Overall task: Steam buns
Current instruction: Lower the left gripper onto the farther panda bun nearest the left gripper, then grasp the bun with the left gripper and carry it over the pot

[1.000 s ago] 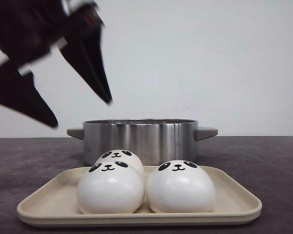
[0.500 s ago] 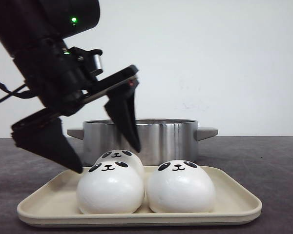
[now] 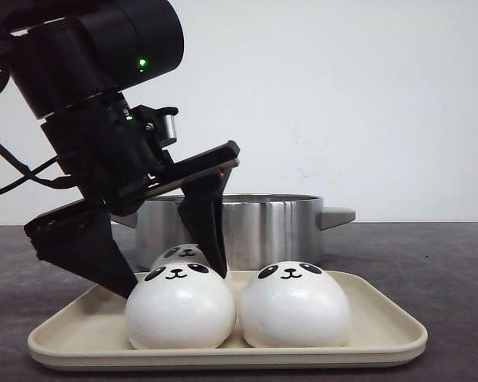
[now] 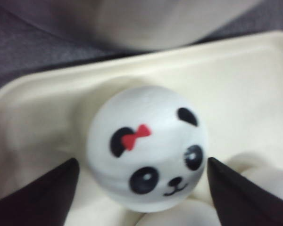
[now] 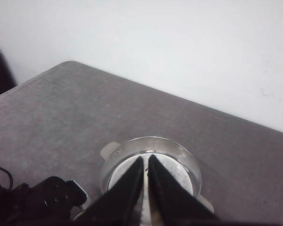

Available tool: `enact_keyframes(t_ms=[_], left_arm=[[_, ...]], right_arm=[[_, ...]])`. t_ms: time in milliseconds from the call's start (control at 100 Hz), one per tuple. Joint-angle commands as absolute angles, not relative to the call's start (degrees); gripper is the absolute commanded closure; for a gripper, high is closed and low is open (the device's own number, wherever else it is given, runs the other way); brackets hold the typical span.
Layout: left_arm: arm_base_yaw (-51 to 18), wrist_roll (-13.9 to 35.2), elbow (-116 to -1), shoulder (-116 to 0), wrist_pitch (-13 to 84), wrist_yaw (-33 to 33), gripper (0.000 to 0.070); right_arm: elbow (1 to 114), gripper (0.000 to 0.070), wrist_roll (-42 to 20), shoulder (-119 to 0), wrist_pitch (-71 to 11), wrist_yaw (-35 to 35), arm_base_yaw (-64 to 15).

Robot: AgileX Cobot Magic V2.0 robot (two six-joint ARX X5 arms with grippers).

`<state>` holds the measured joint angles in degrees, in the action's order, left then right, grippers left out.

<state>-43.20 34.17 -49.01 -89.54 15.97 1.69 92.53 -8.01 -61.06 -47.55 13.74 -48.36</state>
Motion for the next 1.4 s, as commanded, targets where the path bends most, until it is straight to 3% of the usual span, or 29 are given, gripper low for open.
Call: enact_keyframes(t_ms=[0,70,110,230,470,730,990,1170,1390], left_arm=[[-43.79,35.44,-50.0,-90.48,15.14,1.17,0.0224],[-43.79,35.29,-50.0,-90.48,15.11,0.71,0.0233],[-43.79,35.2,-50.0,-90.48,15.27,0.36,0.0279],[-43.79,34.83,-50.0,-90.48,15.94,0.51,0.07],[-43.81,30.59,-50.0,-88.42,17.61,0.6,0.0691],[-44.75,30.26,-50.0,-76.34,18.59,-0.05,0.0691],[-45.65,29.06,-50.13,-63.42,14.46,-6.44,0.069],[-40.07,25.78,-53.41,-65.25,13.98,-5.69,0.069],[-34.81,22.46,-60.8,-75.4,14.11,-2.46,0.069]], right_arm=[[93.49,0.0692,-9.02,-61.6,-47.4,14.0,-48.95],[93.49,0.0692,-9.04,-61.6,-47.83,14.0,-48.95],[93.49,0.0692,-9.06,-61.6,-48.18,14.0,-48.95],[93.49,0.0692,-9.1,-61.6,-49.06,14.02,-48.95],[93.49,0.0692,-9.85,-61.58,-51.75,14.02,-48.95],[93.49,0.0692,-9.85,-61.6,-51.4,13.98,-48.95],[93.49,0.0692,-9.89,-61.58,-50.98,13.5,-48.99],[93.49,0.0692,-9.89,-61.6,-49.15,13.5,-48.99],[93.49,0.0692,-9.87,-61.71,-47.79,13.52,-48.99]])
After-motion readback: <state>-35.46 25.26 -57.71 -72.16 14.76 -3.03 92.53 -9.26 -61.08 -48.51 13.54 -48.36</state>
